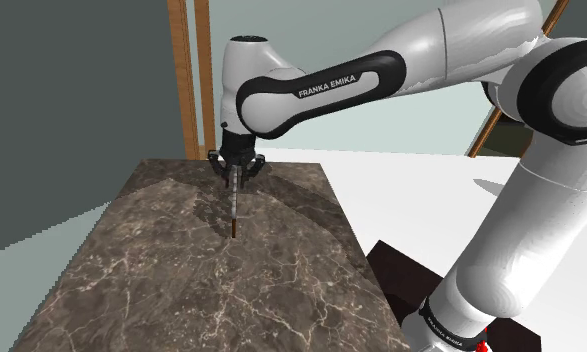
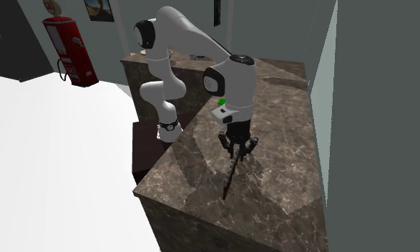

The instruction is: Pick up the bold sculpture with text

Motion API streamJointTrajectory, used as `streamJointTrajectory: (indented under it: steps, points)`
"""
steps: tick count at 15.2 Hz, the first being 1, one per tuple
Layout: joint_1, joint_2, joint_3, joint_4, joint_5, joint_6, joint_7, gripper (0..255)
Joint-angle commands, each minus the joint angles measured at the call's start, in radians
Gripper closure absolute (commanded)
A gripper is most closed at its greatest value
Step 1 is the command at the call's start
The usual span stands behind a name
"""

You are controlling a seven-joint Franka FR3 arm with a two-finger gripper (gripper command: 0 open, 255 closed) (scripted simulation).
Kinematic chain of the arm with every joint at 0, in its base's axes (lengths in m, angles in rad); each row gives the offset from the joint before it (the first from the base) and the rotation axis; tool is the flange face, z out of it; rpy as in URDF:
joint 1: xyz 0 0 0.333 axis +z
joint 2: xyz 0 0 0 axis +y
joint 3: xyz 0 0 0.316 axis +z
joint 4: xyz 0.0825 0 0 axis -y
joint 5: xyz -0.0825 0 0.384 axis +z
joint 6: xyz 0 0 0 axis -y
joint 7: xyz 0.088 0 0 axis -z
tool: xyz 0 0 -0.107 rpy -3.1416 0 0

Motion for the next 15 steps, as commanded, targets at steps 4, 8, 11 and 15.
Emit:
streamJointTrajectory:
  steps: [4, 8, 11, 15]
  points:
    - [0.000, 0.001, 0.000, -0.001, 0.000, 0.001, 0.000, 255]
    - [0.000, -0.001, 0.000, -0.003, 0.001, 0.002, 0.000, 255]
    - [-0.001, -0.013, 0.000, 0.025, 0.009, -0.036, -0.007, 255]
    - [-0.002, -0.027, 0.000, 0.065, 0.018, -0.087, -0.014, 255]
